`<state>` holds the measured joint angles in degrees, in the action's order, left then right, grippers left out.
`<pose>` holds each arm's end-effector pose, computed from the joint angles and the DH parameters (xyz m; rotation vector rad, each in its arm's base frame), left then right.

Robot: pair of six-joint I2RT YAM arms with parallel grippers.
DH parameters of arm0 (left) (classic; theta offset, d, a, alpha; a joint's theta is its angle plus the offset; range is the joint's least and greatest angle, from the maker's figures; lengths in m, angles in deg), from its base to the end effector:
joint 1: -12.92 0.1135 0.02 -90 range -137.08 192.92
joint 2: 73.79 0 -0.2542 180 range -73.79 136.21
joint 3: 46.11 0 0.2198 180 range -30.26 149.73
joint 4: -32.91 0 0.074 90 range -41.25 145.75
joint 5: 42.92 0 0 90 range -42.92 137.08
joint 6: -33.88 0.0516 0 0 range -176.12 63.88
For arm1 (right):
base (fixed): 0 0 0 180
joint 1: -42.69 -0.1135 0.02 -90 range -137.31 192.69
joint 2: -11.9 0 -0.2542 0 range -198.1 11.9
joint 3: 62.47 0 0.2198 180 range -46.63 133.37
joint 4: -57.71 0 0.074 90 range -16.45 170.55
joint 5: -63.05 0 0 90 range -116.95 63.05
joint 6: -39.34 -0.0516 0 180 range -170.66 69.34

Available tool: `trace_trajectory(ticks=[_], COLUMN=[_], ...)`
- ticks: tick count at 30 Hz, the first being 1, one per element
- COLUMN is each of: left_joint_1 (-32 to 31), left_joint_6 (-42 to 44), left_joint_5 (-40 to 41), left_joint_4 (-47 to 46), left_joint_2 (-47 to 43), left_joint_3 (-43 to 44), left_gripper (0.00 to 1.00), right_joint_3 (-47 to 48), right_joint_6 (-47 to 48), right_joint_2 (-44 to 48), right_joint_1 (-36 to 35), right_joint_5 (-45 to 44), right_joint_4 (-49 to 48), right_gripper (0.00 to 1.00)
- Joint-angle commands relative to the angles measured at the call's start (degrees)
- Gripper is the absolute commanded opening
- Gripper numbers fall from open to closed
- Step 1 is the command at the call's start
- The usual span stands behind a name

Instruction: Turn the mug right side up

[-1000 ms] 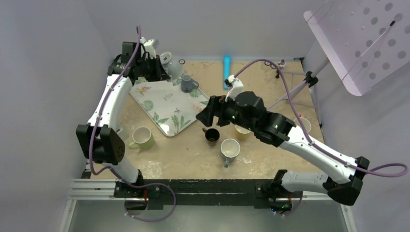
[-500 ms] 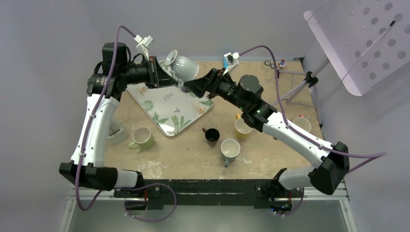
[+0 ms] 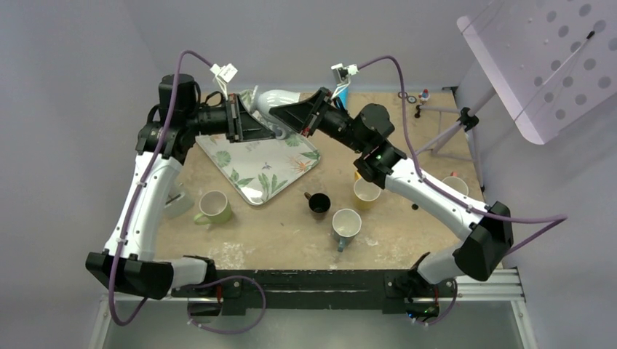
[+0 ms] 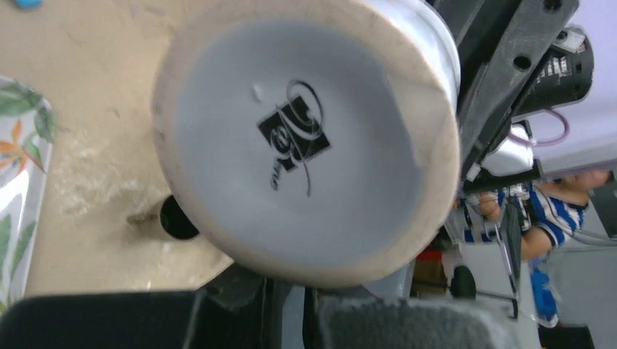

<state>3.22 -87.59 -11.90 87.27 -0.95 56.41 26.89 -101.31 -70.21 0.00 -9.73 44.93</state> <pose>0.2167 -0.0819 0.4232 0.3261 2.0495 -1.4727 0.2241 0.2275 0.4353 -0.2013 1.3923 1.5720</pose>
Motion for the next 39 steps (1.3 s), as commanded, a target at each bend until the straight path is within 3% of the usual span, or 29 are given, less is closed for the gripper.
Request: trace_trajectory(ticks=[1,2,3,5,7,9,11,16,21,29,39], left_joint_1=[-1.20,-1.20,-1.06,-0.58,-0.17,0.71,2.41,4.84,4.86,4.86,4.86], left_joint_6=[0.94,2.43,4.57,9.90,16.19,20.00,22.26,26.42,30.15,33.08,37.27], left_joint_5=[-2.11,-1.42,-0.04,4.62,11.45,17.18,20.85,32.05,40.58,39.56,38.86], left_joint_4=[-1.68,-0.22,1.83,7.38,12.17,14.41,15.25,13.08,10.34,11.63,12.56], left_joint_2=[-0.50,-0.31,-0.14,0.14,0.18,-0.11,-0.51,-0.69,1.37,9.02,13.16], left_joint_3=[-0.33,-0.05,0.42,1.70,3.39,4.19,4.73,4.51,3.03,5.15,4.98], left_gripper=[0.00,0.00,0.07,0.39,0.61,0.75,0.82,0.85,0.87,0.87,0.88], right_joint_3=[4.12,3.64,3.42,3.89,6.02,7.99,9.41,15.98,18.15,21.50,20.37], right_joint_6=[0.45,1.33,2.52,6.47,12.32,16.92,21.05,34.09,41.00,46.71,47.83], right_joint_2=[-0.41,0.40,1.36,3.22,4.09,3.96,3.18,-4.02,-12.04,-24.13,-29.11], right_joint_1=[0.16,0.14,0.19,0.20,-0.17,-1.34,-3.25,-15.78,-25.95,-36.20,-37.96], right_joint_5=[2.34,1.43,-0.81,-6.00,-11.60,-15.72,-18.27,-23.45,-30.08,-34.25,-32.39], right_joint_4=[-4.55,-2.58,0.36,8.52,18.16,26.11,32.24,48.31,62.57,70.84,72.33], right_gripper=[0.00,0.00,0.00,0.00,0.00,0.00,0.00,0.00,0.00,0.00,0.03])
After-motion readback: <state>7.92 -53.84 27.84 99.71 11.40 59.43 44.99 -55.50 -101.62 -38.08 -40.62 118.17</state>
